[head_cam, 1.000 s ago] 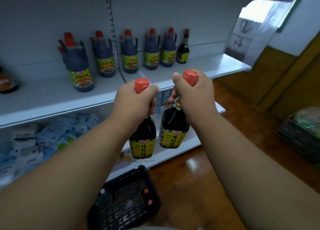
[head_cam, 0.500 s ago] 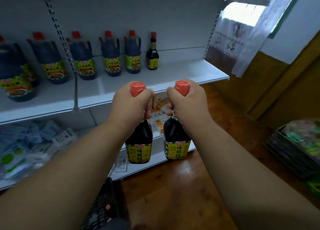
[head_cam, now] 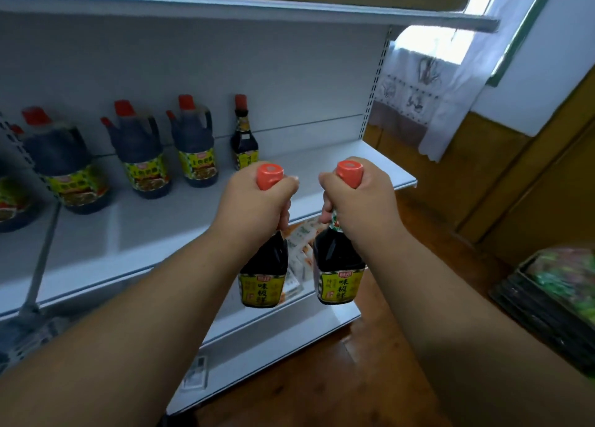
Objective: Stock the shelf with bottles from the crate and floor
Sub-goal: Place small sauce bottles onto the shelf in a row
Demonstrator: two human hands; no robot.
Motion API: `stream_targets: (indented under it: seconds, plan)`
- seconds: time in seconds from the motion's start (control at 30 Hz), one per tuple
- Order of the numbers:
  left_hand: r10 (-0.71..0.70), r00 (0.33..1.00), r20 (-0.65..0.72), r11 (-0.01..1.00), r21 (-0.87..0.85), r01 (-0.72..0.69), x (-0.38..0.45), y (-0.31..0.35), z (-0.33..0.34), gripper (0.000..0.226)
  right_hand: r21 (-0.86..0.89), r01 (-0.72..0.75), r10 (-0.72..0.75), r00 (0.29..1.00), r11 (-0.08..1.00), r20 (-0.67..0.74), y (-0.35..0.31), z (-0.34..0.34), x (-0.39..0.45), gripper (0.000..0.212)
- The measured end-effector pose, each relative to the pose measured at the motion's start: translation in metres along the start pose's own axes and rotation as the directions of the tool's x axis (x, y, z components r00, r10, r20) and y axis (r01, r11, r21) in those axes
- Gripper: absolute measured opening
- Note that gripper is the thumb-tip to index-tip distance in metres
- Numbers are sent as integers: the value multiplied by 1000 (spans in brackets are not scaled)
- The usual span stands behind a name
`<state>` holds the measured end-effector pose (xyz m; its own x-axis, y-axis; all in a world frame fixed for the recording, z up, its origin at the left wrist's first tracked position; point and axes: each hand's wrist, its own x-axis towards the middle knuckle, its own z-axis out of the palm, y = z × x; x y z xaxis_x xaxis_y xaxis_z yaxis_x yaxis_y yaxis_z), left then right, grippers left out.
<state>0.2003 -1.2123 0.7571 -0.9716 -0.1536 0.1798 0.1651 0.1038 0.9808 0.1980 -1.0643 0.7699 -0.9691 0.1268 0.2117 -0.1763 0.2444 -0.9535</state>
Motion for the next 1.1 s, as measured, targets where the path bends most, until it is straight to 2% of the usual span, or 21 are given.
stream_targets:
  seconds: [0.13, 0.3, 0.53, 0.73, 0.9, 1.1]
  plan:
    - [-5, 1000, -23, 1000, -12, 5, 40, -10, 28, 22, 8, 27, -27, 999, 1000, 38, 19, -8, 52, 19]
    - [-40, 990, -132, 999, 6, 42, 98, -30, 72, 18, 22, 70, -72, 989, 997, 131, 56, -19, 141, 35]
    - [-70, 938, -341, 988, 107, 113, 162, -42, 118, 8, 36, 10, -21, 953, 999, 301, 92, -21, 244, 15]
    - [-108, 884, -455, 983, 84, 163, 201, -62, 128, 13, 84, -17, -9, 954, 996, 299, 122, -1, 277, 19]
    - [-174, 869, -463, 981, -5, 194, 222, -77, 119, 20, 92, -33, 6, 959, 995, 282, 124, 16, 288, 18]
    - [-70, 914, -399, 985, 115, 125, 232, -83, 108, 10, -19, -29, 33, 950, 999, 309, 121, 27, 293, 20]
